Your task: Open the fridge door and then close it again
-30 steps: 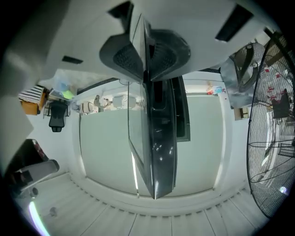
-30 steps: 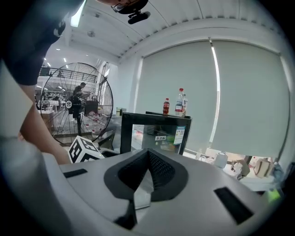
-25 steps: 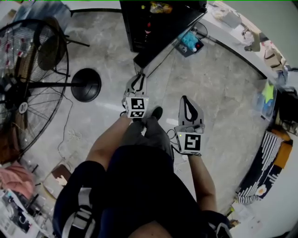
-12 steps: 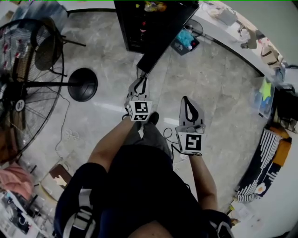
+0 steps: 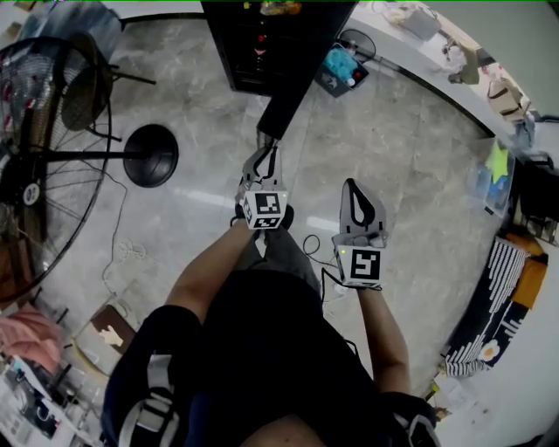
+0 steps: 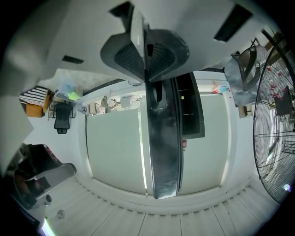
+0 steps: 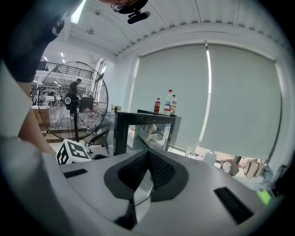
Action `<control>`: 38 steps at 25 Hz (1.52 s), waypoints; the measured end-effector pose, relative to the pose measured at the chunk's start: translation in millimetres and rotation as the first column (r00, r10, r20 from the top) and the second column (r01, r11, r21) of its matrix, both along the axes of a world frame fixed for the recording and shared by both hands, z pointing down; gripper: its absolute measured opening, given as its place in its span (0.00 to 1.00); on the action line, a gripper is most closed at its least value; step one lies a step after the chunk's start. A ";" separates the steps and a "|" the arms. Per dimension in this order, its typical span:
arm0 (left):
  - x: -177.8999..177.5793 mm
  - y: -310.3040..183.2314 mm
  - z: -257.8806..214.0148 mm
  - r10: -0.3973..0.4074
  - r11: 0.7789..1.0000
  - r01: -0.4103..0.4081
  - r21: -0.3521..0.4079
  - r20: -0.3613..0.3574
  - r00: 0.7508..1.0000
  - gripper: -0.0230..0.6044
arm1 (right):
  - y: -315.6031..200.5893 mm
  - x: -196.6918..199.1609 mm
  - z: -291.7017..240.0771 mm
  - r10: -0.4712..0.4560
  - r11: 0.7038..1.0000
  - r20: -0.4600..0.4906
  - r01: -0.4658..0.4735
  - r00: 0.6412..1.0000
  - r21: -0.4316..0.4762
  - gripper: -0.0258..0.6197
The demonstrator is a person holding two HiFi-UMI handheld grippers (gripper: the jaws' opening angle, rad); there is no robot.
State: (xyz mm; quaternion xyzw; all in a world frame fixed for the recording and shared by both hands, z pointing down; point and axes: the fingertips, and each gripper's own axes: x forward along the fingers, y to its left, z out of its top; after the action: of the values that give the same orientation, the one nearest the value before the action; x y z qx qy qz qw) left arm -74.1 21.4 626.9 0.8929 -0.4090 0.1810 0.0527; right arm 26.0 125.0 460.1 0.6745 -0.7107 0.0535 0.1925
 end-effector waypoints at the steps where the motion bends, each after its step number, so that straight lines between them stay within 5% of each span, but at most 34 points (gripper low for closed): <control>1: 2.4 2.3 0.1 0.001 1.000 -0.001 0.002 0.001 1.000 0.11 | 1.7 1.8 0.3 0.002 1.000 0.001 -0.002 1.000 0.001 0.07; 18: 17.5 16.9 -0.5 0.022 1.000 -0.023 0.020 0.036 0.999 0.11 | 7.6 16.0 -1.1 0.007 1.000 0.002 -0.007 1.000 -0.004 0.07; 38: -5.0 33.2 -9.0 0.110 0.993 -0.112 0.035 0.051 0.993 0.10 | -3.1 4.0 -7.3 -0.042 0.999 -0.004 0.042 0.999 0.015 0.07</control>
State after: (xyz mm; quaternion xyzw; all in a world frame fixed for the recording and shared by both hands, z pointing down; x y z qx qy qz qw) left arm -79.1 54.5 617.9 0.9103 -0.3633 0.1977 0.0157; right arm 30.1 121.9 452.8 0.6610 -0.7248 0.0429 0.1896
